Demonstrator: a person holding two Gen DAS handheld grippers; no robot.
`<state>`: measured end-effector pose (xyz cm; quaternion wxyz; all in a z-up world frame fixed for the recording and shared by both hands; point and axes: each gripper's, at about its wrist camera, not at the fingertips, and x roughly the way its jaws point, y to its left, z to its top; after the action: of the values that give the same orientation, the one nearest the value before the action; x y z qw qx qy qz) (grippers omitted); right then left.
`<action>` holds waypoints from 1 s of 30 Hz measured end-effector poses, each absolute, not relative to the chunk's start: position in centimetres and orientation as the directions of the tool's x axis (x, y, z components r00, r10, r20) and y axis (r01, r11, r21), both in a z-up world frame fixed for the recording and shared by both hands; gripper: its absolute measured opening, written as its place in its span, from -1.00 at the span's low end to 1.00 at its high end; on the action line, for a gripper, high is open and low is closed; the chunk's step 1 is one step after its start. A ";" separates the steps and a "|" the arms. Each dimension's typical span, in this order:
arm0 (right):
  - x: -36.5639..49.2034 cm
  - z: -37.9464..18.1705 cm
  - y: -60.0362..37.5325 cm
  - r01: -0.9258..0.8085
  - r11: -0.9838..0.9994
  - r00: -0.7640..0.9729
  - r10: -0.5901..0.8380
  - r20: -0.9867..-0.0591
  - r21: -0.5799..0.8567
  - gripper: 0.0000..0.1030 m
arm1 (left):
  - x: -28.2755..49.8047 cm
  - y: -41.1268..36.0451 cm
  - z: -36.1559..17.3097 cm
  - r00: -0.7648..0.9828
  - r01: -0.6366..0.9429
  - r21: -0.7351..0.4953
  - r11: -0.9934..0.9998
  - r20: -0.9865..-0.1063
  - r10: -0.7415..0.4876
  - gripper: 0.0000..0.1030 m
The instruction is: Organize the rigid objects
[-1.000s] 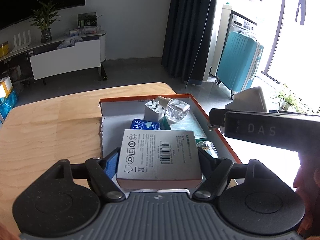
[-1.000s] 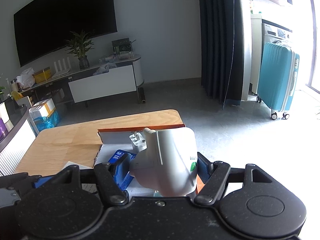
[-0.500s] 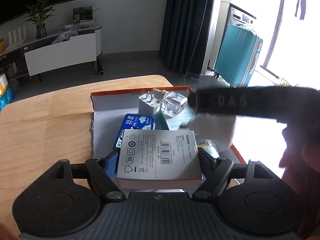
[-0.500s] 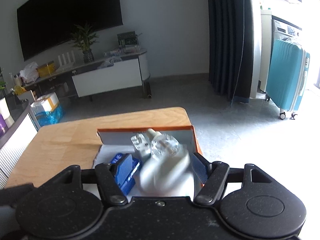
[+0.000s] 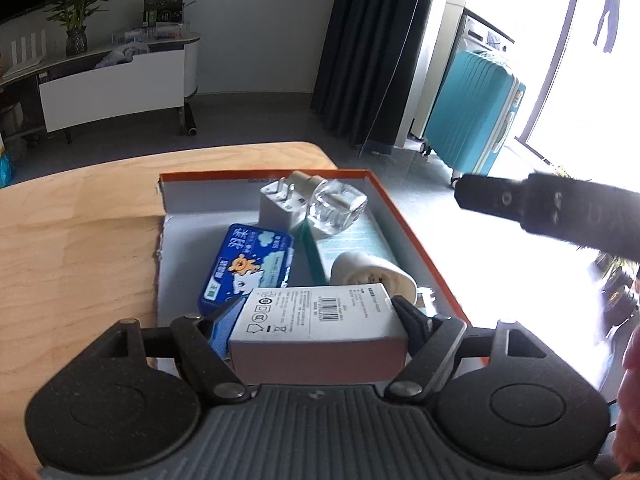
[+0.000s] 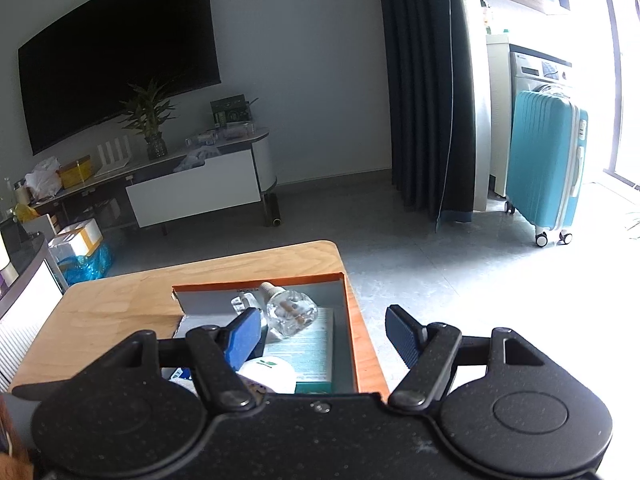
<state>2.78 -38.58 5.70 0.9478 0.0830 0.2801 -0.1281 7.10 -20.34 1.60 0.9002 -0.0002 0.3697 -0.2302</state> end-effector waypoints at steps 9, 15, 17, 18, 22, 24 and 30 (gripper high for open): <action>0.9 5.8 -37.9 0.282 0.955 0.812 -0.189 -0.553 0.089 0.62 | 6.3 -20.3 1.2 0.594 0.431 -0.198 0.880 -0.672 -0.442 0.76; -0.7 6.0 -37.3 0.284 0.955 0.814 -0.191 -0.548 0.089 0.65 | 5.4 -19.5 2.3 0.625 0.393 -0.173 0.903 -0.670 -0.400 0.78; -1.4 6.1 -37.0 0.285 0.955 0.814 -0.196 -0.547 0.081 0.66 | 4.8 -19.2 2.7 0.638 0.378 -0.156 0.913 -0.671 -0.379 0.83; -1.7 6.2 -36.9 0.282 0.956 0.814 -0.195 -0.548 0.079 0.67 | 4.4 -19.0 2.9 0.646 0.367 -0.145 0.919 -0.671 -0.364 0.86; -3.4 6.3 -36.3 0.271 0.961 0.809 -0.199 -0.553 0.050 0.70 | 2.8 -18.3 3.5 0.666 0.309 -0.107 0.945 -0.685 -0.295 0.97; -4.1 6.2 -36.1 0.267 0.962 0.807 -0.192 -0.559 0.055 0.71 | 1.9 -18.1 3.7 0.665 0.301 -0.102 0.948 -0.691 -0.285 0.99; -6.5 5.9 -35.5 0.252 0.967 0.796 -0.185 -0.577 0.038 0.74 | -0.5 -17.8 3.4 0.672 0.271 -0.033 0.962 -0.709 -0.213 1.00</action>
<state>-6.47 -35.54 5.88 0.9459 0.0566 0.2978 -0.1155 -0.46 -17.75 3.44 0.9137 0.0373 0.3825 -0.1324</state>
